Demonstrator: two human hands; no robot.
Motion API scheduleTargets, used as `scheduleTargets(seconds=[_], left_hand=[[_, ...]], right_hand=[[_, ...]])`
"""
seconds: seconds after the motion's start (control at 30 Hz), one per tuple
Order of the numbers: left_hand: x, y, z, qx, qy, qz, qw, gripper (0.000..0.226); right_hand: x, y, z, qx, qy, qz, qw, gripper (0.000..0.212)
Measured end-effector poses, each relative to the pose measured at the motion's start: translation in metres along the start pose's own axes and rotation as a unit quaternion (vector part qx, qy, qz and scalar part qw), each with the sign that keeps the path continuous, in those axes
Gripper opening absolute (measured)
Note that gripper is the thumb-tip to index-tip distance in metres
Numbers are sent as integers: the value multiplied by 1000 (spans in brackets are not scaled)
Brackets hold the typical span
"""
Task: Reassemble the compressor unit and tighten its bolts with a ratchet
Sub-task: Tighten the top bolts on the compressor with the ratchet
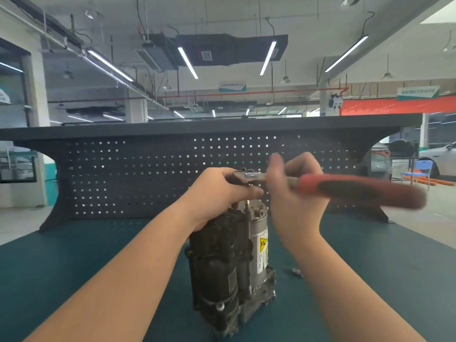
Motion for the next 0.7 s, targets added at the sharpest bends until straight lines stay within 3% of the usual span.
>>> scheduleTargets(seconds=[0.07,0.13,0.17,0.23,0.3,0.37,0.43,0.5,0.53,0.57,0.63,0.7], left_hand=[[3,-2,3,-1,7,7,1000,14],[5,-3,5,13,12,4,1000,13],[6,-3,5,20,13,0,1000,12],[7,-3,6,25,14,-4,1000,19],[8,-5,6,30,11,-1,999,27],[8,-5,6,41,6,-5,999,17],[6,-3,3,39,-1,-15,999,17],[4,-1,0,31,-2,-22,999,20],[2,0,-1,30,-3,-23,999,22],[1,0,-2,30,-7,-21,999,23],[-1,0,-5,35,-22,-10,999,15],[-2,0,-5,35,-28,1,999,12]], right_hand=[[-1,36,13,-160,82,-88,980,35],[1,73,-3,-328,75,-225,914,30],[1,79,-8,-356,78,-240,900,30],[-2,64,-2,-289,81,-168,939,35],[1,17,8,-82,88,8,993,36],[9,-17,-1,168,70,142,973,34],[12,-23,-15,240,6,211,948,18],[5,-21,-19,233,-65,197,950,21],[-4,-15,-27,250,-110,139,952,13],[-11,-4,-28,247,-127,69,958,25],[-12,5,-6,92,-10,28,995,36],[-6,27,17,-137,93,-23,986,34]])
Point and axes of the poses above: each hand's wrist, its own x-axis away from the middle knuckle, its own z-axis out of the back of the hand, y = z × x, the point moved 9 cm from there along -x, towards the middle knuckle, and after that the axes turned 14 degrees about -y, right-handed, at the moved point
